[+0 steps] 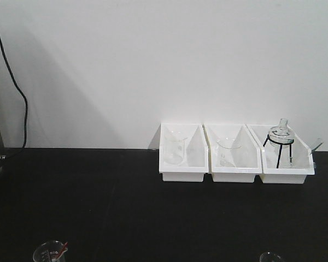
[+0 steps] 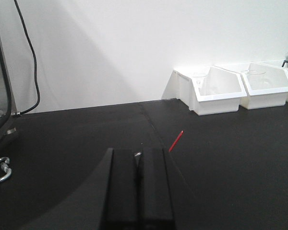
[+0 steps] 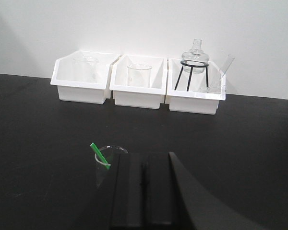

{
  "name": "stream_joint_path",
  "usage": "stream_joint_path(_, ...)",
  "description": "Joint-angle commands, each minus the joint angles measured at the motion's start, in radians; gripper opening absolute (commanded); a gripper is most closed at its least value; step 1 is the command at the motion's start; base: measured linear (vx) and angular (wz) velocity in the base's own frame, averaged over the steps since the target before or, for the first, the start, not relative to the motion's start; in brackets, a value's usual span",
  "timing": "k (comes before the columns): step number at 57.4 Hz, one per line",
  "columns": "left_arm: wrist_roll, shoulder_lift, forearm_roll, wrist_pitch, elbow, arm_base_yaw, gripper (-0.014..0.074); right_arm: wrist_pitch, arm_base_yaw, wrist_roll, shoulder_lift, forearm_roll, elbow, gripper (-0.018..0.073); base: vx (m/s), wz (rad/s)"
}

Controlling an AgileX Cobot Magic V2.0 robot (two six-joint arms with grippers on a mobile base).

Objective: Sort red and green spoons into left cabinet

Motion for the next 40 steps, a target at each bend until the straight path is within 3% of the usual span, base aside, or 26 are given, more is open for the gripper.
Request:
stream_joint_path(1,-0.008,-0.019,-0.004,-0.081,0.017,-0.002,-0.0006,-0.083,-0.006,-0.002,-0.012,-0.004,0.006,-0.0004,0.00,0.00)
stream_joint_path(40,-0.008,-0.019,-0.004,-0.081,0.017,-0.002,-0.0006,-0.083,-0.006,-0.002,-0.012,-0.004,0.006,-0.0004,0.00,0.00)
